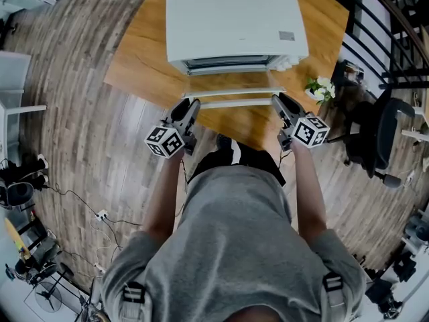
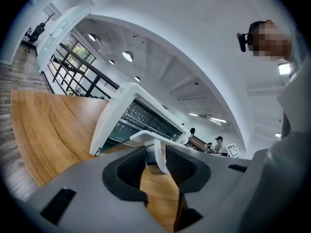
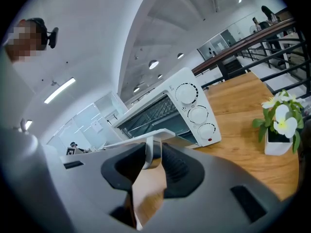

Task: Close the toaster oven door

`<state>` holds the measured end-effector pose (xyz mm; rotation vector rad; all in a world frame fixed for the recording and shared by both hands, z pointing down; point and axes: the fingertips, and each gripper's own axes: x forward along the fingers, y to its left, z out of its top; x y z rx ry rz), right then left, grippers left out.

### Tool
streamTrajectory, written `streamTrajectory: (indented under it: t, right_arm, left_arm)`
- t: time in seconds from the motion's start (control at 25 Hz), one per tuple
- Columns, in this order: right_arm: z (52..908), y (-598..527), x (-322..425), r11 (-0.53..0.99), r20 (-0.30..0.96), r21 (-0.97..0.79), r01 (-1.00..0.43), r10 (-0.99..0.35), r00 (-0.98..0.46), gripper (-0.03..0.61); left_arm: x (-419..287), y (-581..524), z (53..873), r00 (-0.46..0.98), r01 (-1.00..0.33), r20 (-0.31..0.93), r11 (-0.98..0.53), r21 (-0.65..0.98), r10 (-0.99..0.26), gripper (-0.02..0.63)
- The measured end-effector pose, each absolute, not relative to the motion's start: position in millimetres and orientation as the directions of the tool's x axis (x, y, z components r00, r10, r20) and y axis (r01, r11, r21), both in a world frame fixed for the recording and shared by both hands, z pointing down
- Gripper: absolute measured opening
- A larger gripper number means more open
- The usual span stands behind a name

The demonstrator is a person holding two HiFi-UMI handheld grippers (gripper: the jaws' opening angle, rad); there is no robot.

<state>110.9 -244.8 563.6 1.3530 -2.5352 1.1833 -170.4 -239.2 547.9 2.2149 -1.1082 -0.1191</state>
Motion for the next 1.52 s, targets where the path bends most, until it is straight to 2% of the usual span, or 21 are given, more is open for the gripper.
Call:
streamTrajectory:
  t: [1.52]
  right_arm:
    - [520,-318,110,0.304,0.227,-0.691,-0.656,-0.770,-0.596,0.129]
  left_arm:
    - [-180,-310,510,0.610,-0.614,0.068,-0.417,0.671,-0.789,0.163]
